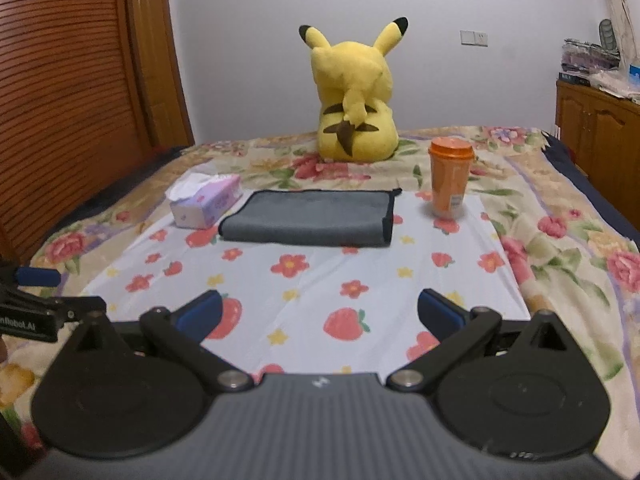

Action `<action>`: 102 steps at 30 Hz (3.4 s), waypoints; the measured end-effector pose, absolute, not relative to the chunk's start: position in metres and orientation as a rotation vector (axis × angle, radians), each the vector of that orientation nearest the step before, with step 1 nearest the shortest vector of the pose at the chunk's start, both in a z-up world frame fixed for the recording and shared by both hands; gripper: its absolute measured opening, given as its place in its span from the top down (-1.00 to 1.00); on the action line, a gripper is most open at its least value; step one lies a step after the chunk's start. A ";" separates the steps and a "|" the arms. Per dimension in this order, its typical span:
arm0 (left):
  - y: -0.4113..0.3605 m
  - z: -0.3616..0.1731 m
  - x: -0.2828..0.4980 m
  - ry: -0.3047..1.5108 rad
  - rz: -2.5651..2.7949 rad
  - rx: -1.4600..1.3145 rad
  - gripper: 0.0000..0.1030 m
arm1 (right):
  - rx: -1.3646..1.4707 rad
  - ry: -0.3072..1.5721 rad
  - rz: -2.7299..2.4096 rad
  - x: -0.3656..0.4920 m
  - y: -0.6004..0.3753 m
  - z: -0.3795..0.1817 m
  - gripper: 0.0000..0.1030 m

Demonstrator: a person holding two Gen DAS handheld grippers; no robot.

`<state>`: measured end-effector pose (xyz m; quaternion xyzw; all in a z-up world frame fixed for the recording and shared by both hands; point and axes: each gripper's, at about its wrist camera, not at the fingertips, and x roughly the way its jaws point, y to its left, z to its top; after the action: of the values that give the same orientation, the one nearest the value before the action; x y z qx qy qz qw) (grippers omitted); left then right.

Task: Fold towel

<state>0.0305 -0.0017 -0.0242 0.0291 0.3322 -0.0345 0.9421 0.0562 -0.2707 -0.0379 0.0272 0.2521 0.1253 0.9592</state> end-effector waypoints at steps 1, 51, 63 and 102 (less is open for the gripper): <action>0.000 -0.026 0.031 0.679 -0.064 0.057 -1.00 | 0.047 0.511 0.249 0.056 -0.271 -0.039 -1.00; -0.002 -0.001 0.008 0.434 -0.011 0.087 -1.00 | 0.076 0.322 0.163 0.041 -0.287 -0.041 -1.00; -0.002 0.000 0.009 0.434 -0.011 0.096 -1.00 | 0.078 0.312 0.155 0.039 -0.288 -0.041 -1.00; 0.002 -0.007 0.010 0.448 -0.011 0.075 -1.00 | 0.080 0.315 0.154 0.040 -0.289 -0.042 -1.00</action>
<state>0.0103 0.0022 -0.0066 0.0372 0.2221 -0.0053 0.9743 0.0396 -0.2888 -0.0418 0.0399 0.1569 0.0766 0.9838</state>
